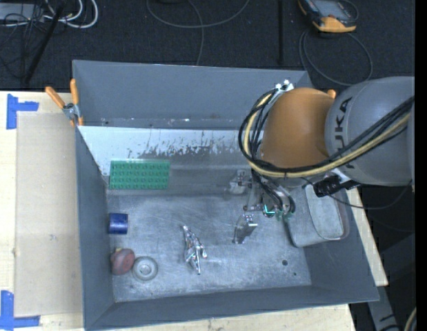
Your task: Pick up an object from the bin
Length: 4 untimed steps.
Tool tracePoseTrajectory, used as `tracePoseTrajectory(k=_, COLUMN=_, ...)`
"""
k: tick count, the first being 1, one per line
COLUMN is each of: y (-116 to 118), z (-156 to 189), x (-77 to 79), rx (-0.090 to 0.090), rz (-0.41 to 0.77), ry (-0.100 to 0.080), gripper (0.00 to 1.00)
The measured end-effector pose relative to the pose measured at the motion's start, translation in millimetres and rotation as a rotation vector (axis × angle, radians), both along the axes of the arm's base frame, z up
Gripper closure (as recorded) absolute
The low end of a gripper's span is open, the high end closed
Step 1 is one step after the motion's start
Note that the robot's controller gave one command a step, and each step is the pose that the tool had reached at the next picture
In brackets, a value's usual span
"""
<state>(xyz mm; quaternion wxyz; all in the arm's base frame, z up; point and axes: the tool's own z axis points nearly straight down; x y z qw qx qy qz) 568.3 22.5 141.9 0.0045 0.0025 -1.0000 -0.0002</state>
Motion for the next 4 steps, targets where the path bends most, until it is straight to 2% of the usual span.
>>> tracePoseTrajectory(k=1, y=59, z=-71, x=-11.6, rx=-0.001, rz=0.162, ry=-0.010, gripper=0.00)
tracePoseTrajectory(k=2, y=80, z=-69, x=-36.0, rx=0.001, rz=0.302, ry=-0.016, gripper=0.00)
tracePoseTrajectory(k=3, y=81, z=-68, x=-35.5, rx=0.003, rz=0.299, ry=-0.019, gripper=1.00)
tracePoseTrajectory(k=4, y=88, z=74, x=-27.0, rx=0.002, rz=0.361, ry=-0.018, gripper=1.00)
